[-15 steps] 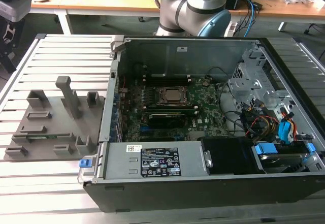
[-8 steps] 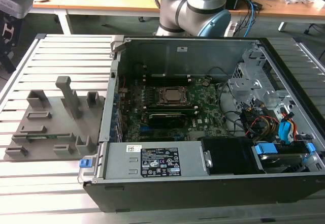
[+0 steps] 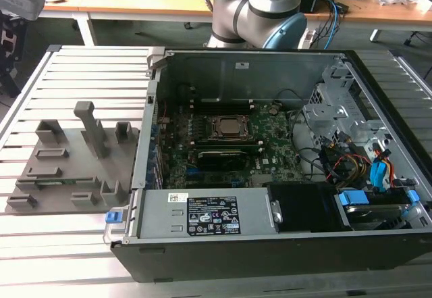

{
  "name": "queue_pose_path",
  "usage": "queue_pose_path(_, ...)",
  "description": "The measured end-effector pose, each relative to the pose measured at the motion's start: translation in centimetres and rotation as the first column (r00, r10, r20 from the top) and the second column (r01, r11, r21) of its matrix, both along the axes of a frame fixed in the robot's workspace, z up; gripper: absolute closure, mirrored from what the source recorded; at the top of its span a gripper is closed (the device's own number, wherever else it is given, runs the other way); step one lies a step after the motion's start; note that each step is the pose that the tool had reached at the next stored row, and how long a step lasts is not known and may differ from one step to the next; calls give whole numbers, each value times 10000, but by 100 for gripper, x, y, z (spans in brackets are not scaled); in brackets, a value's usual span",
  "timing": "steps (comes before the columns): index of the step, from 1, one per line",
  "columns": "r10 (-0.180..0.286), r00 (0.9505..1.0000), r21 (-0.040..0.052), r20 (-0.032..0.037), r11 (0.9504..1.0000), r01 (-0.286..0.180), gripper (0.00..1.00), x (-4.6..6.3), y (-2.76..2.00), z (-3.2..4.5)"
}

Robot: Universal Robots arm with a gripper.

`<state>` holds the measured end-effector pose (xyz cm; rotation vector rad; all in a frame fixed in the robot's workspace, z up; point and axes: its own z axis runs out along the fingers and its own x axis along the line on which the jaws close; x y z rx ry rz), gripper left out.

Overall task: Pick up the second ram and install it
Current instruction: 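Pick up the second ram and move it above second insertion slot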

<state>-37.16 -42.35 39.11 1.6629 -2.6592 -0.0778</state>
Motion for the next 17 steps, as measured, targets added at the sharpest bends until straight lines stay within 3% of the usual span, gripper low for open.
queue_pose_path(9, 798, 9968, -30, -1, 9968, -798, 89, 0, 0, 0)
queue_pose_path(17, 1437, 9896, -43, -2, 9896, -1437, 89, 0, 0, 0)
